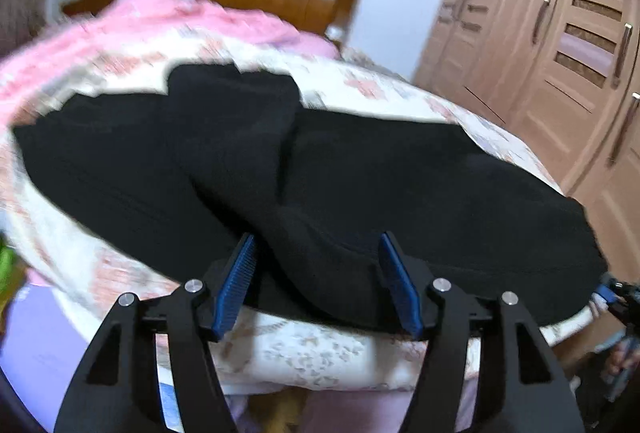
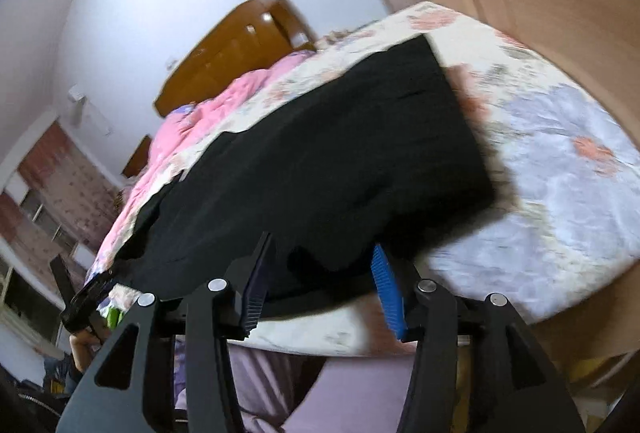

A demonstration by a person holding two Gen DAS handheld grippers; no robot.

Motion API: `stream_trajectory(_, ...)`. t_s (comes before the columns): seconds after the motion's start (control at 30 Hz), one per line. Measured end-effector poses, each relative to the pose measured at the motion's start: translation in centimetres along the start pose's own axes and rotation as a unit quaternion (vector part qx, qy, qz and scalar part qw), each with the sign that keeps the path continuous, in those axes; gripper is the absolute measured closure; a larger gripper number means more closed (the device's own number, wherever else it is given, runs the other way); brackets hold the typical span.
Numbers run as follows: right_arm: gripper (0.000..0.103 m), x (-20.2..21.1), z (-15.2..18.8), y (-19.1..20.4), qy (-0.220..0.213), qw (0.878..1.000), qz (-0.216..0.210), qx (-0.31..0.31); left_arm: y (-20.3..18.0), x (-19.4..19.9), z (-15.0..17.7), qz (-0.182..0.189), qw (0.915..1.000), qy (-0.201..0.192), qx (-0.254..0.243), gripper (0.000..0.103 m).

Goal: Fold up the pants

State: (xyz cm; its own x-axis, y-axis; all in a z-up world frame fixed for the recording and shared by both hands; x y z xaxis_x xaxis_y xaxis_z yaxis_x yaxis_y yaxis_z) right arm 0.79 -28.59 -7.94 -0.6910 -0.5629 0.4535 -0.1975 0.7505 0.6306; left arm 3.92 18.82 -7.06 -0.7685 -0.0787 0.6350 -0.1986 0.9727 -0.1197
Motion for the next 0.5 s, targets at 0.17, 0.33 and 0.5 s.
stream_trajectory(0.17,0.061,-3.2,1.4,1.7,0.033,0.999,-0.022,0.012,-2.7,2.5,-0.6,0.036,0.9987,-0.030,-0.019,0.029)
stream_trajectory(0.33,0.093,-2.2,0.7,2.9,-0.001,0.999,-0.023,0.029,-8.7,2.0,0.5,0.103,0.9903,-0.009,-0.092,0.029)
stream_trajectory(0.5,0.095,-1.5,1.0,3.2,0.000,1.000,-0.020,0.024,-12.6,1.8,1.0,0.122,0.9809,-0.006,-0.152,0.028)
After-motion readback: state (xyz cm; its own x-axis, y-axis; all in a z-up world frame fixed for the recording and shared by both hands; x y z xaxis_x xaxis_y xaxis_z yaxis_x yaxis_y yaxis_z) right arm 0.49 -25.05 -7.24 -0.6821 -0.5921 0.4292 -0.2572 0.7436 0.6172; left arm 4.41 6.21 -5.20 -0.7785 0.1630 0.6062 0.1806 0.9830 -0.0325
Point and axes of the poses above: each gripper's, at about its wrist camera, not at the fingertips, and x roughly against the way its jaws point, y to its left, z to its underside, the point moved 3 cm from there along -x, roughly the way its jaws point, and after that the axes turned 10 degrees about -z, right-handed, at the moved point
